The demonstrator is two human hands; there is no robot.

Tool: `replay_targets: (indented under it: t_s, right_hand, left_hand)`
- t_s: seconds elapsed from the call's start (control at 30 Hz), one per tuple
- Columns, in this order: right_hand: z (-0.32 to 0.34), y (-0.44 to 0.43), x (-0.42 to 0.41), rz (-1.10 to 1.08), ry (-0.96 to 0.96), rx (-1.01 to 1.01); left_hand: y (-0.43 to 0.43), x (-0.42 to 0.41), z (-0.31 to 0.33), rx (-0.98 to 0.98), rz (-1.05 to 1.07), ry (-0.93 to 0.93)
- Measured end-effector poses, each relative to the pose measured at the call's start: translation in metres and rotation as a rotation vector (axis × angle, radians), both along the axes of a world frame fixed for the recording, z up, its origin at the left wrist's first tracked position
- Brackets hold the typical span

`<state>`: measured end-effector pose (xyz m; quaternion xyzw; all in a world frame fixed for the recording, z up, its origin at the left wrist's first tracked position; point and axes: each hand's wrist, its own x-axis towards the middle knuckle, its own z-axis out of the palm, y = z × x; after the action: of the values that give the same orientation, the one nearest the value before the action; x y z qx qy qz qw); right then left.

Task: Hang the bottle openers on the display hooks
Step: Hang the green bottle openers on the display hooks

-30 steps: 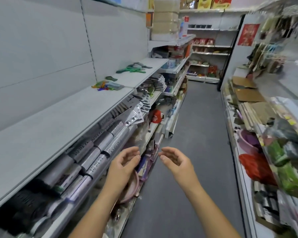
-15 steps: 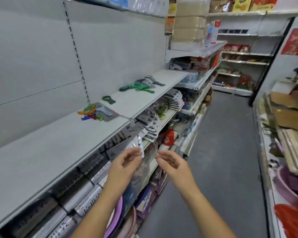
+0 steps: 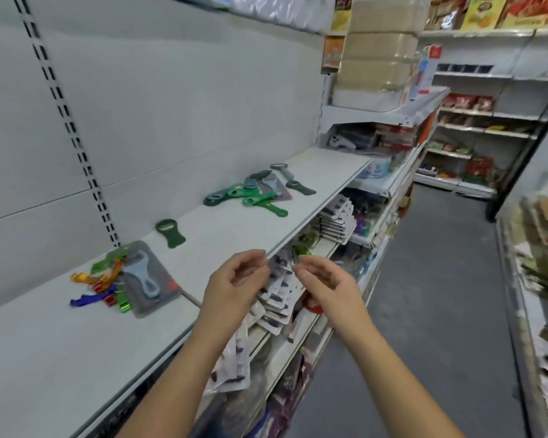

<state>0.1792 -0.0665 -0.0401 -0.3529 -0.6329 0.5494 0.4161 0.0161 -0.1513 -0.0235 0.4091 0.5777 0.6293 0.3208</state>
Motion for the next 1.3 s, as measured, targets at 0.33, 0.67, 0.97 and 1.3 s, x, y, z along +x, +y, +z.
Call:
replay_targets:
  t_s: [0.33,0.67,0.97,1.3]
  right_hand:
    - [-0.008,0.19,-0.038,0.206,0.055,-0.021]
    - [0.025,0.349,-0.046,0.314,0.015,0.028]
    - [0.028,0.387,-0.102,0.458,-0.141,0.209]
    - [0.026,0.361,-0.182,0.689,-0.751,0.915]
  left_hand:
    - [0.138,-0.012,-0.003,-0.116,0.323,0.081]
    - [0.248,-0.01,0.003,-0.316,0.57,0.203]
    - [0.274,-0.043,0.006,-0.491,0.724,0.499]
    - [0.284,-0.039,0.012,-0.991,0.64,0.829]
